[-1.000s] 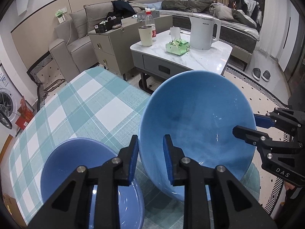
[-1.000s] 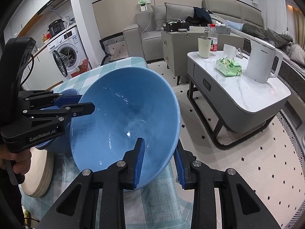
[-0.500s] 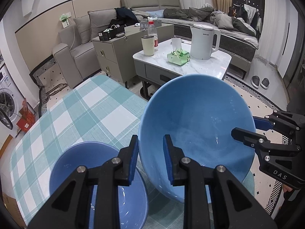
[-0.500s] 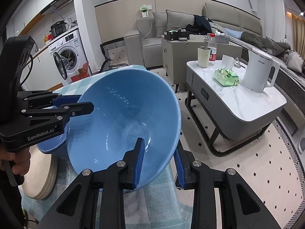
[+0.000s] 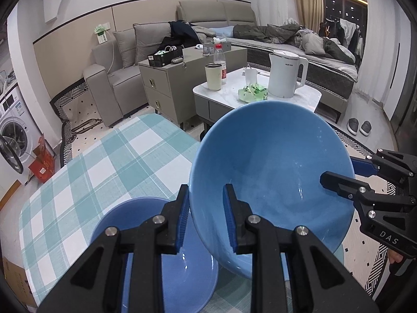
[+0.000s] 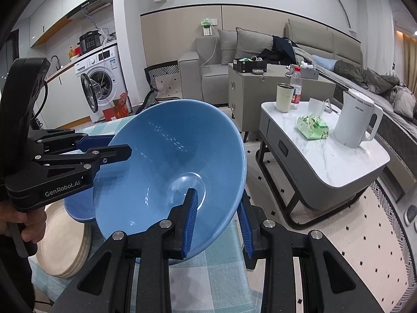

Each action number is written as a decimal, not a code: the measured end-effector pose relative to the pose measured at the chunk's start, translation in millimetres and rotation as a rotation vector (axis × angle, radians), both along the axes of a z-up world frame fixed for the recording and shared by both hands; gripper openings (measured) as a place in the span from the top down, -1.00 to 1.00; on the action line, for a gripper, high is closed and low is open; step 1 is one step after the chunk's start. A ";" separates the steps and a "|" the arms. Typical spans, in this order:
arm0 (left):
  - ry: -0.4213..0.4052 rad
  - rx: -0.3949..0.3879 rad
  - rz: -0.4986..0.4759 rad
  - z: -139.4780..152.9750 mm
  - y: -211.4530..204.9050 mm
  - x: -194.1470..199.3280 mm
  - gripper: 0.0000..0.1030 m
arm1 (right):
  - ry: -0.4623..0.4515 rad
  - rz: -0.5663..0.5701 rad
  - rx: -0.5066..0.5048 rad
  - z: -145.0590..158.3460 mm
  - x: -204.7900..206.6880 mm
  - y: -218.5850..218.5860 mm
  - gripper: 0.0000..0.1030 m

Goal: Organize plates and bowls
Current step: 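Lift the light blue bowl with both grippers and carry it toward the stacked bowls, then lower the held light blue bowl into the stacked blue bowls with both grippers, then open both grippers to release the bowl and pull back, then close the left gripper on the bowl stack rim while the right gripper closes opposite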

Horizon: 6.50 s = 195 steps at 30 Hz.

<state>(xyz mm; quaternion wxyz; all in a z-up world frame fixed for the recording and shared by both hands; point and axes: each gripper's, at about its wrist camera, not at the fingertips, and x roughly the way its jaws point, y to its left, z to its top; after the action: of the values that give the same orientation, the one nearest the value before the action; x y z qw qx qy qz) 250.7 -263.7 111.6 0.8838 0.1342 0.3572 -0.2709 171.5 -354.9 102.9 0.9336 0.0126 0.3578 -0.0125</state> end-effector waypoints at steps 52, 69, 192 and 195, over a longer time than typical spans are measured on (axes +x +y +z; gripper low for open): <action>-0.014 -0.060 0.264 -6.4 141.2 6.2 0.54 | 0.018 0.226 -0.088 14.0 73.2 141.0 0.40; 0.031 -0.045 0.299 -29.9 157.2 10.9 0.54 | 0.092 0.262 -0.111 -23.2 89.5 157.6 0.40; 0.052 -0.144 0.424 -80.2 166.9 -17.4 -0.93 | 0.065 0.195 0.207 -65.3 73.5 82.9 -0.99; 0.054 -0.135 0.425 -82.8 165.0 -17.1 -0.93 | 0.067 0.213 0.268 -71.0 76.5 81.4 -0.99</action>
<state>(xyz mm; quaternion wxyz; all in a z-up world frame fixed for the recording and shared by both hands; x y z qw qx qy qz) 233.6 -98.6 28.8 0.9181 -0.0109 0.3820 -0.1054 248.0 -273.5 31.9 0.9071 0.0985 0.3867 0.1340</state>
